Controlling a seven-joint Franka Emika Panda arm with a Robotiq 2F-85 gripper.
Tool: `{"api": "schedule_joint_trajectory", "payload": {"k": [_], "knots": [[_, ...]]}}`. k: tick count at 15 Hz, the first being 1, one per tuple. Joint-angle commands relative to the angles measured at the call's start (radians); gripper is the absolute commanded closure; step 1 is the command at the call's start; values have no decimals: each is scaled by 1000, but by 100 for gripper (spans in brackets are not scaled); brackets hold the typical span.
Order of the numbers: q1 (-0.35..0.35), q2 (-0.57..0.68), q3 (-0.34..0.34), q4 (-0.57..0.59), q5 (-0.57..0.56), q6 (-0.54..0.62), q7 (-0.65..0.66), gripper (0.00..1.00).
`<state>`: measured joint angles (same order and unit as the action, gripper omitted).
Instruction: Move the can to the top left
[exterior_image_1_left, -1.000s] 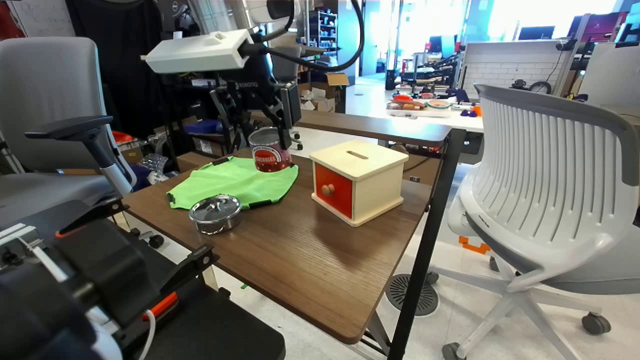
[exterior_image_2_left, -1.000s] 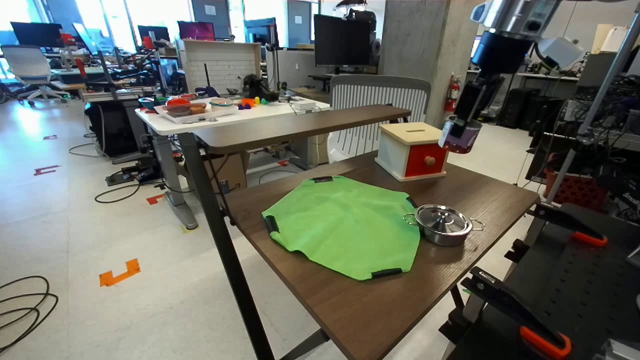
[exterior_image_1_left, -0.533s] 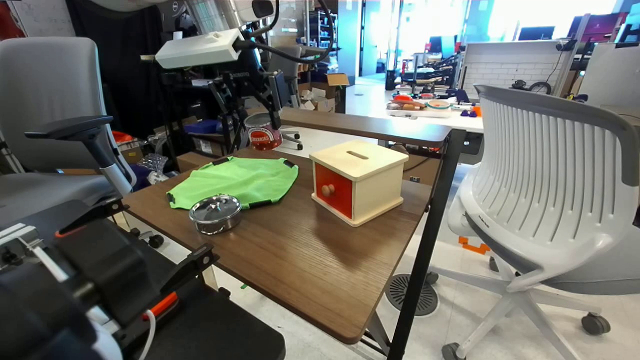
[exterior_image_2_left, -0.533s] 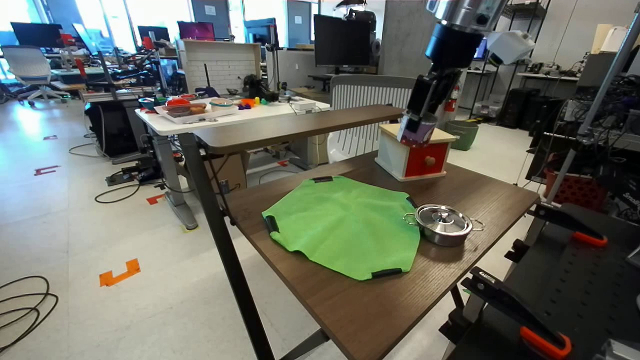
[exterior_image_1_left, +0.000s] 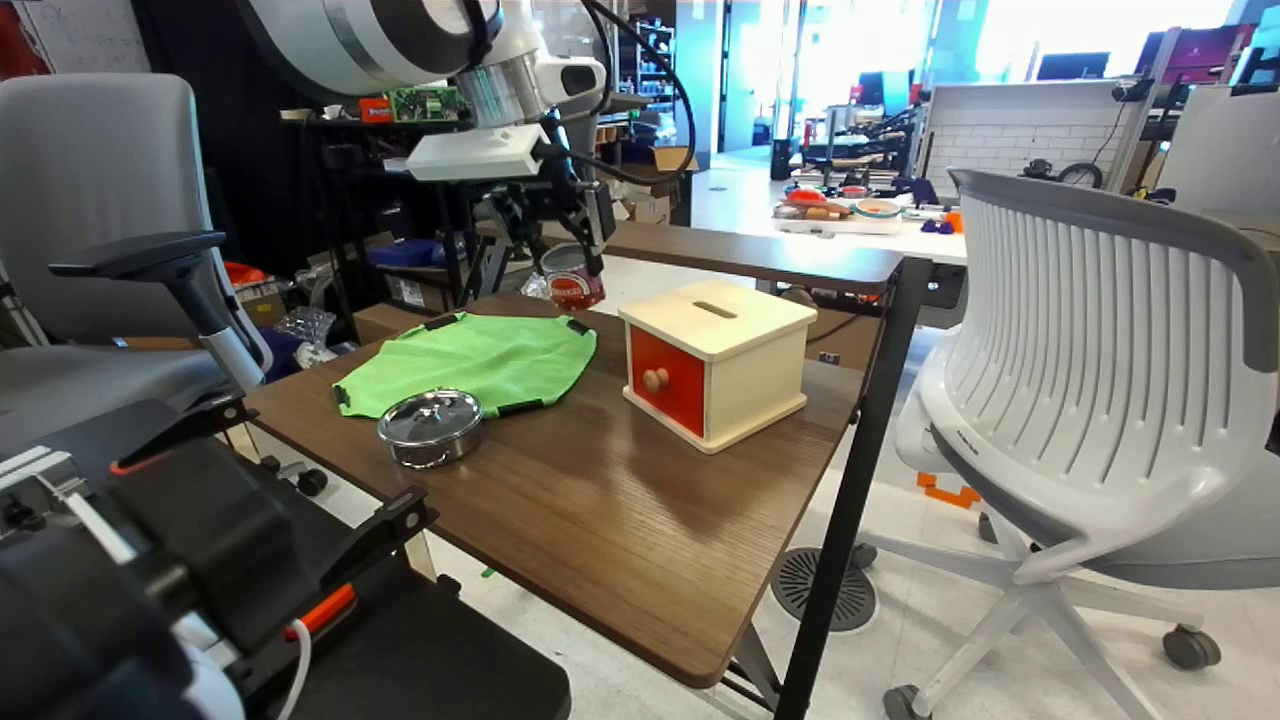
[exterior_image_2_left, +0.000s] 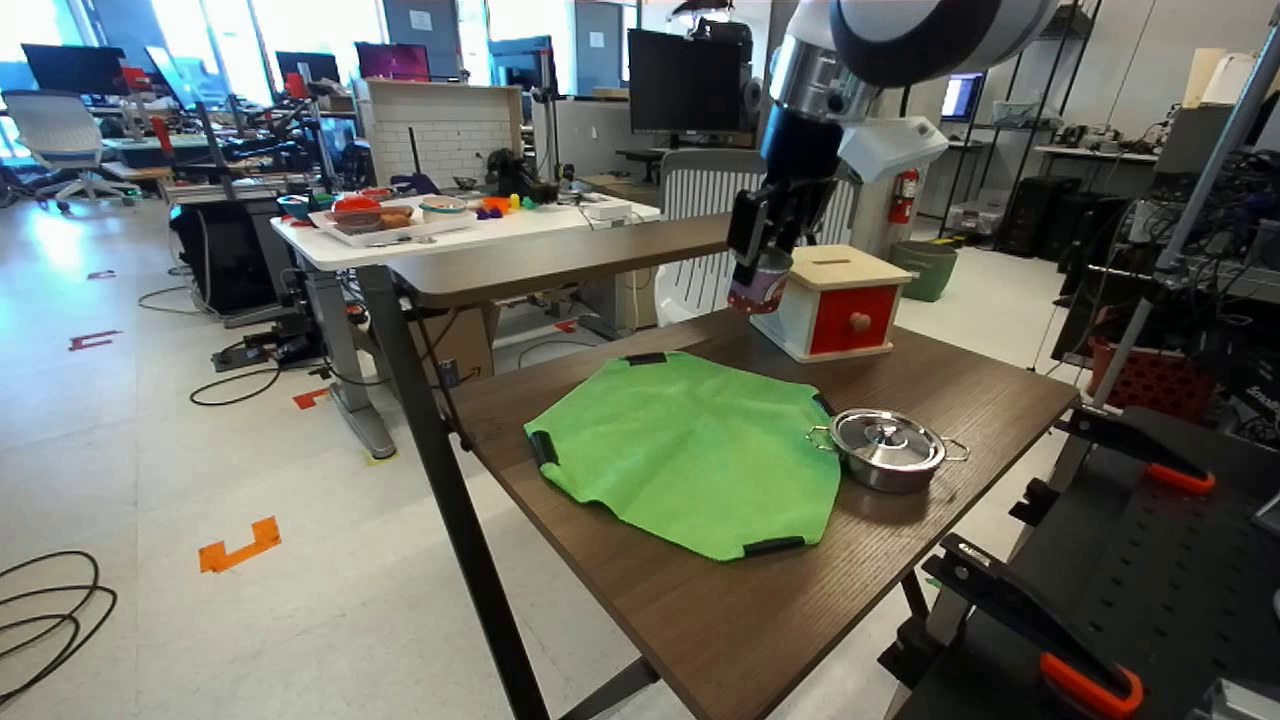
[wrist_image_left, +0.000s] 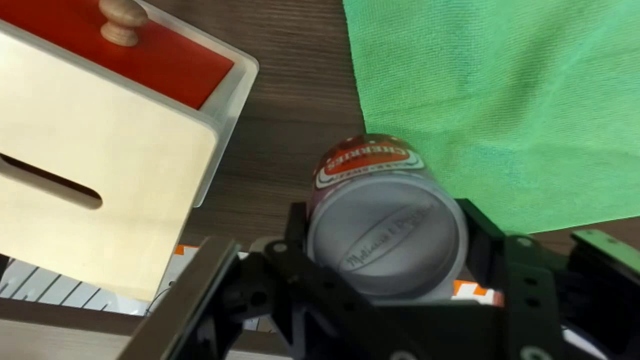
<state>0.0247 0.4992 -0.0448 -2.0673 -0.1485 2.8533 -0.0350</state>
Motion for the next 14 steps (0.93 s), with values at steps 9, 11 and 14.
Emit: {"api": "schedule_joint_trajectory", "payload": {"k": [9,11,14], "knots": [[79,273,-99,314,2,-148,155,53],[78,292,-95,338,2,-176,162,53],[81,317,-98,367,-2,-202,173,53]]}}
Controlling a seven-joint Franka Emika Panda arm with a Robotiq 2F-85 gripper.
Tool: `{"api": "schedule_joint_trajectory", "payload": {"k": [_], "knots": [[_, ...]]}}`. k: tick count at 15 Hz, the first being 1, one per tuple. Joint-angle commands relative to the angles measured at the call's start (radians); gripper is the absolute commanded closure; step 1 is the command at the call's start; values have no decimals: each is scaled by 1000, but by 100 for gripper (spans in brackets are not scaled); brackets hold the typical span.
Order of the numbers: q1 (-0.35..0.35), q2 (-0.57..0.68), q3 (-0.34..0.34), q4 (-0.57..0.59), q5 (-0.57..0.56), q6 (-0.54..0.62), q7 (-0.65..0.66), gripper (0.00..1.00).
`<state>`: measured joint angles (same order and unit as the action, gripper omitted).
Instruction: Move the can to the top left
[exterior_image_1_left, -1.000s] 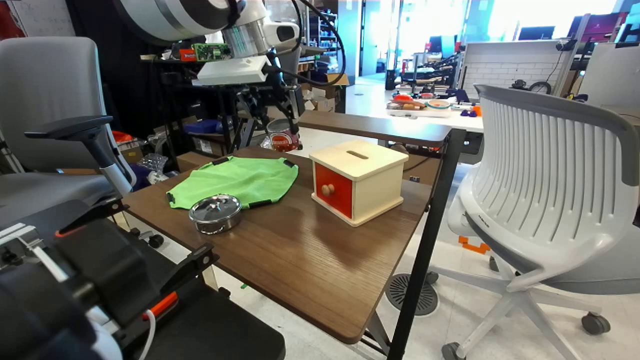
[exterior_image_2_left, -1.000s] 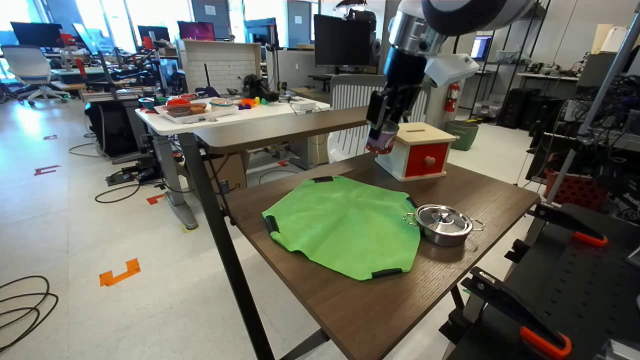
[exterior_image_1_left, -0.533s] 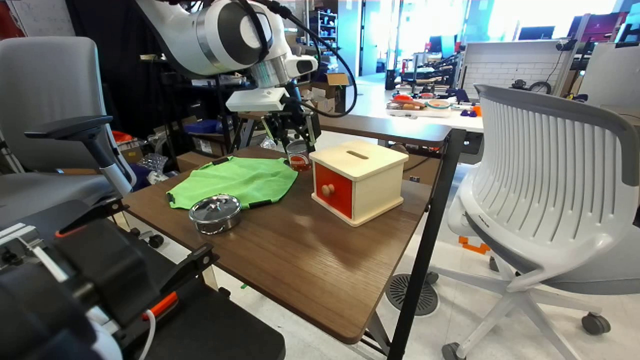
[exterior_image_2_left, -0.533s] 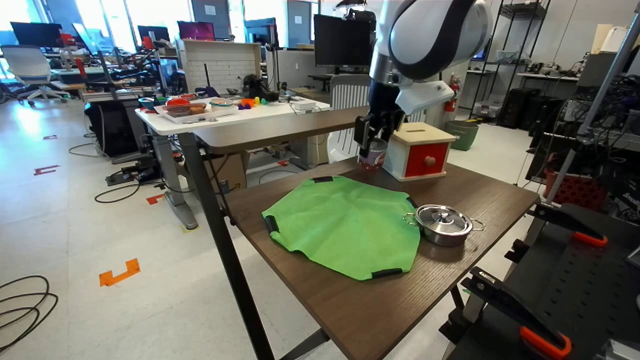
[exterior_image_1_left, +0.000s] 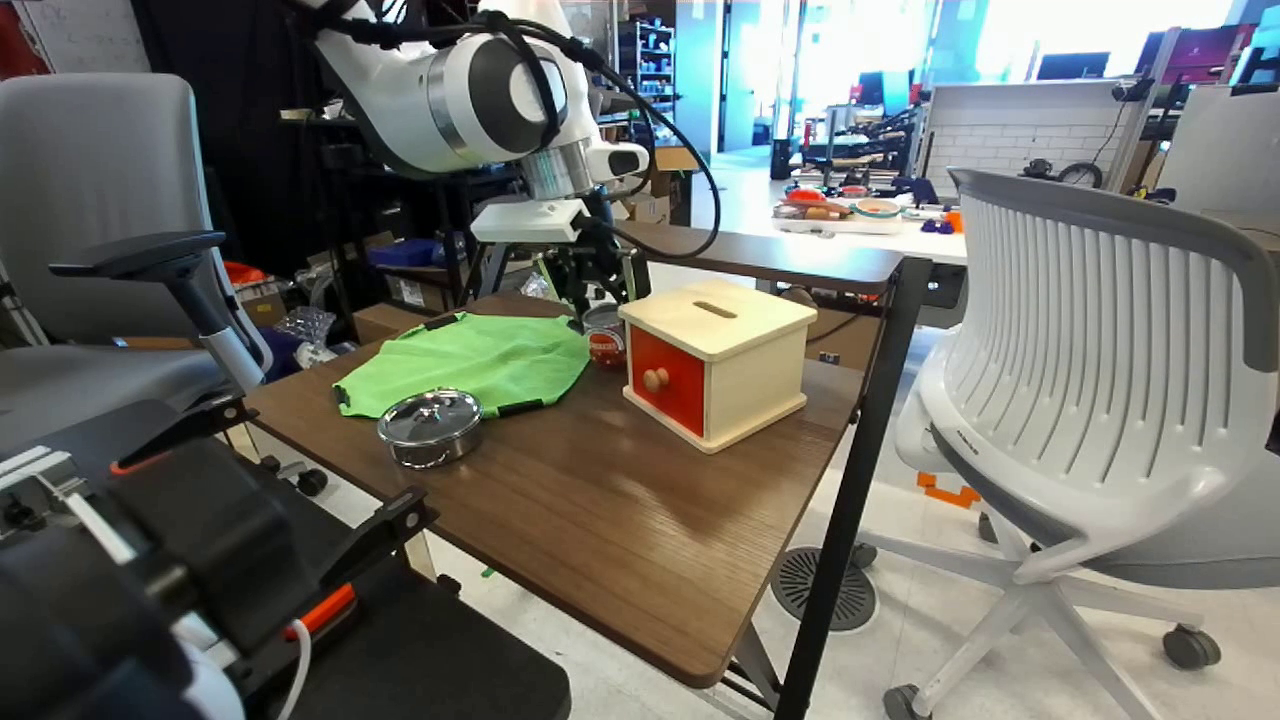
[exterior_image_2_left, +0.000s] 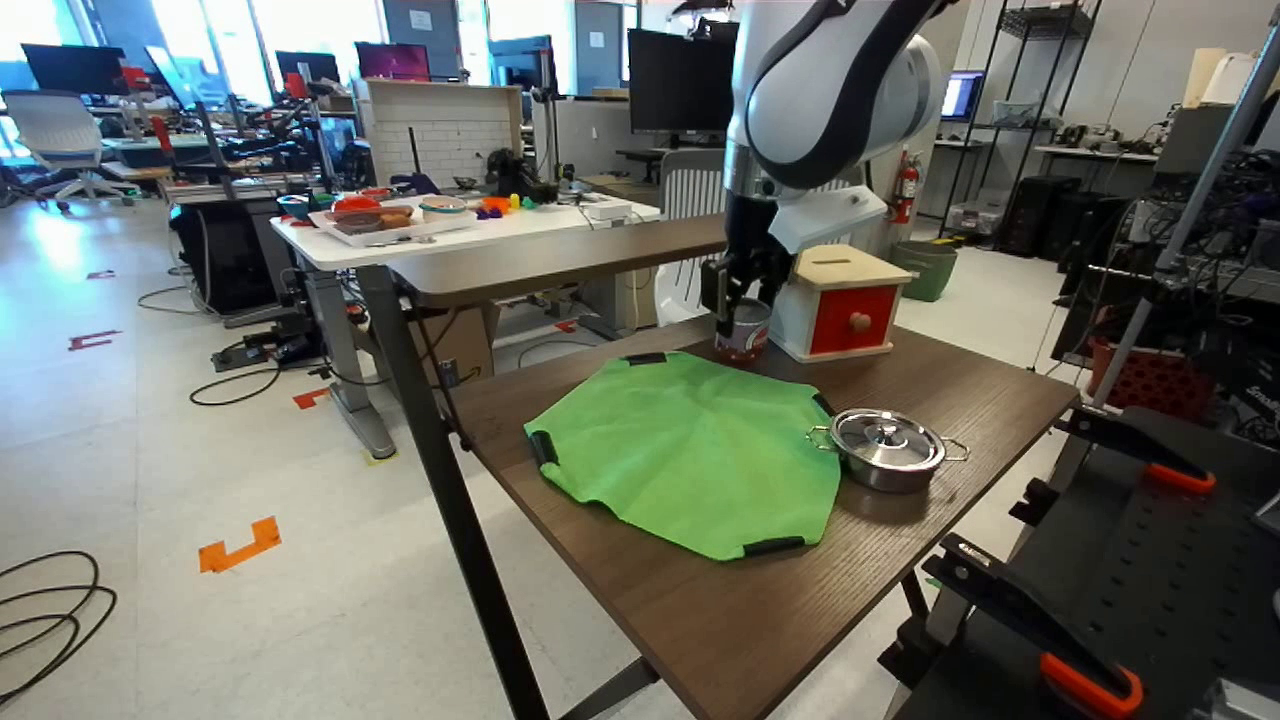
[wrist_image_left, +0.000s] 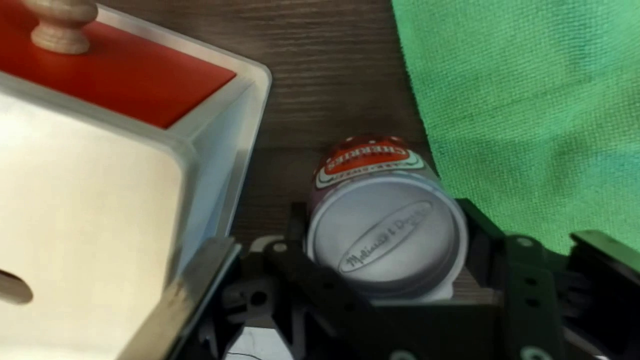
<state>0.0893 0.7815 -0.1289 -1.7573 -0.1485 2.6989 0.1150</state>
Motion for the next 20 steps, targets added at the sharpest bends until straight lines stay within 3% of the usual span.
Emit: {"api": "schedule_joint_trajectory", "payload": {"k": [1,4,5,6,9,14,20], "knots": [[17,41,-16,65,-3,-54,28,53],[21,56,-22,82,-4,-56,42,53],[27,61,-29,86,-6,-54,54,26],[26,63,-29,88,-5,-57,57,6],[24,55,-29,84,-5,-60,59,0],[5,-7,-7,43,27,-84,68,0],[5,-252,-4,-201,27,-70,72,0]]}}
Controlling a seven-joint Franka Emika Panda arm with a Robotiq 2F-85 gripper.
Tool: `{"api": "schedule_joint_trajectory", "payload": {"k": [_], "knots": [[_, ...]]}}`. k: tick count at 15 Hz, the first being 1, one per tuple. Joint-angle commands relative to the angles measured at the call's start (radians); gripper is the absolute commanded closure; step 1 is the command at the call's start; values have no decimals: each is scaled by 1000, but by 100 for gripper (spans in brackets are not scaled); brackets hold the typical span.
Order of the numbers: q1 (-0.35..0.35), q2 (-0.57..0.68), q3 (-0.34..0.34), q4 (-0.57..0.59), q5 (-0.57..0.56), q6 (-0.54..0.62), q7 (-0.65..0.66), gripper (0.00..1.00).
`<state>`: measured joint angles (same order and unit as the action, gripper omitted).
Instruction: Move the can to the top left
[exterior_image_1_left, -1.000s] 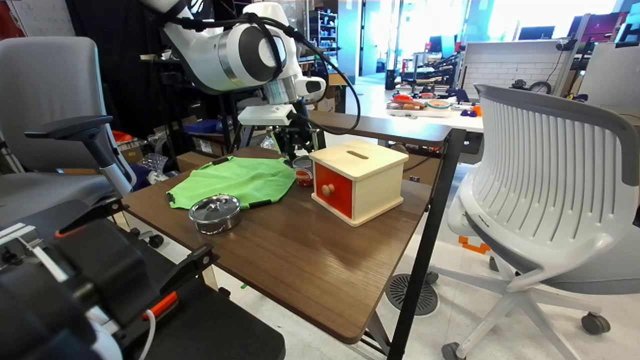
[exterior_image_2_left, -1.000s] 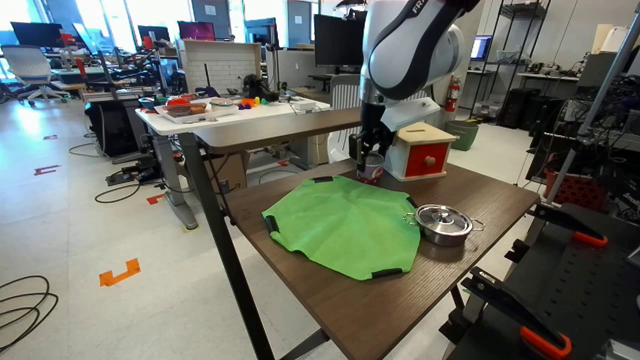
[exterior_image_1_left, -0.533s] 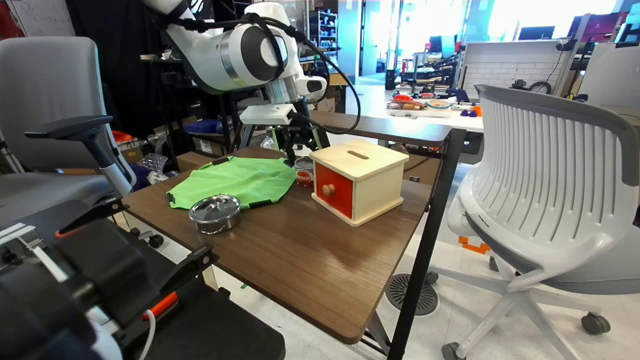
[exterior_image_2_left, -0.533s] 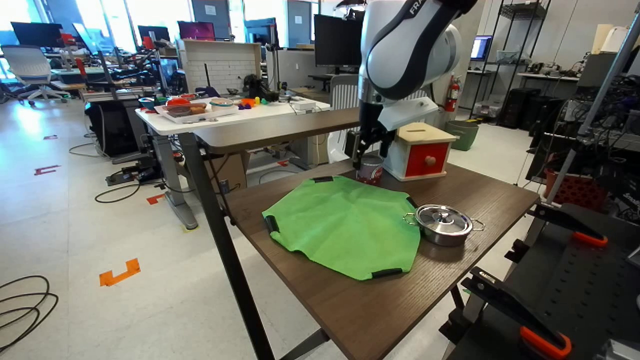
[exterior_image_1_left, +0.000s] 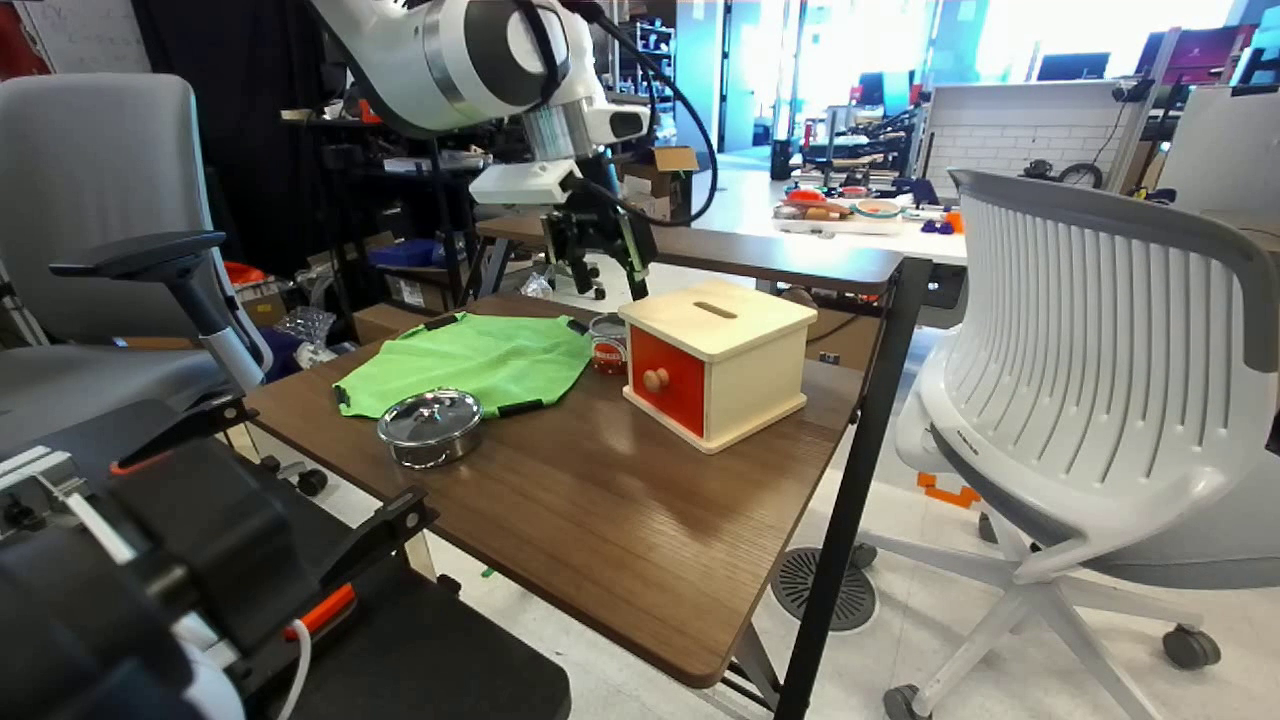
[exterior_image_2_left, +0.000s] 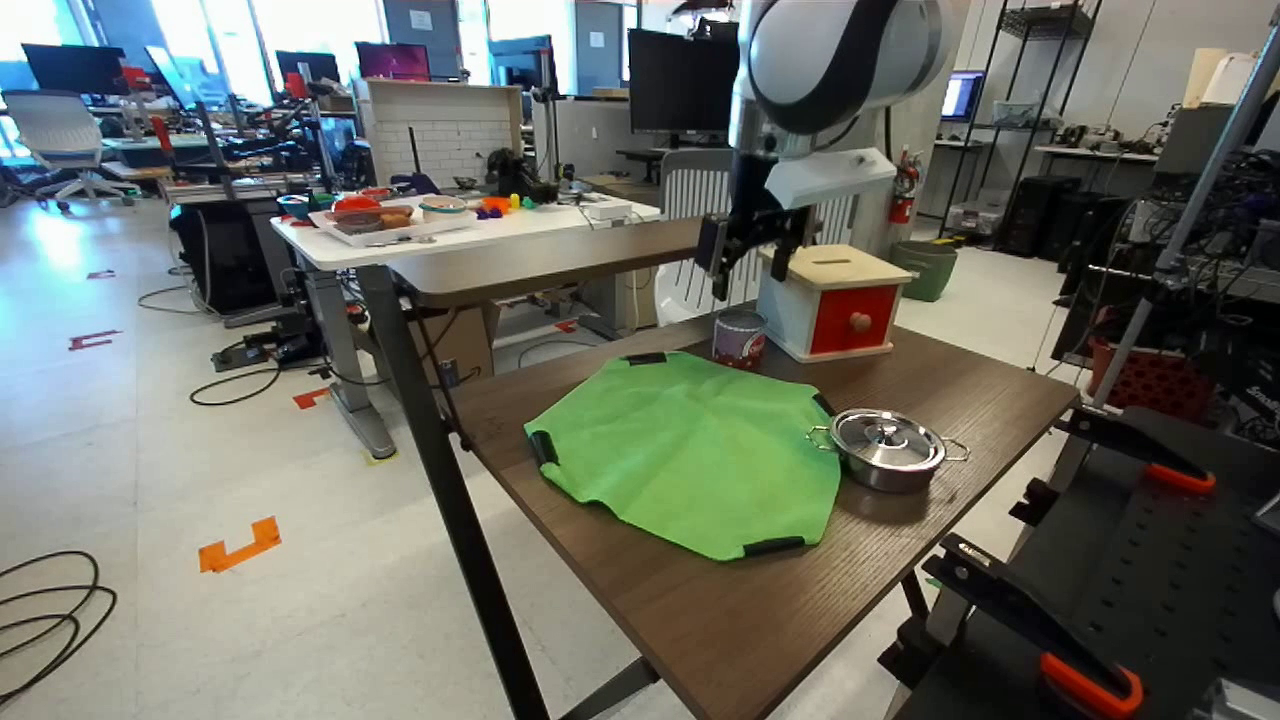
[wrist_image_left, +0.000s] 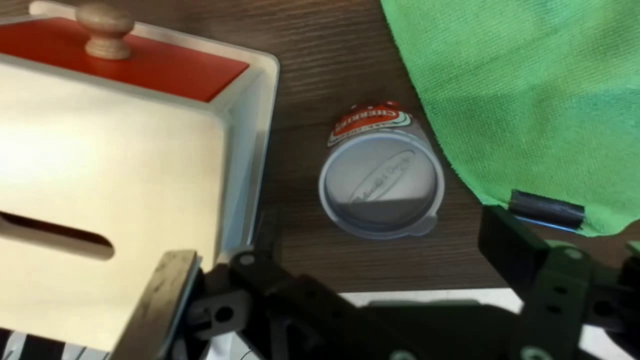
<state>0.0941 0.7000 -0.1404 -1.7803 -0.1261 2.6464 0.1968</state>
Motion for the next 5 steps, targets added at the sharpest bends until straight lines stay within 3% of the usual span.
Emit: {"api": "schedule_joint_trajectory", "payload": {"k": [1,2,3,5], "knots": [[-13,-215,26,-230,6,-17,-42,0],[-43,-260,69,-287,21,-28,-114,0],[-13,-135,22,-145,-4,-5,-35,0],[-27,-210,50,-236,-2,-8,-72,0]]}}
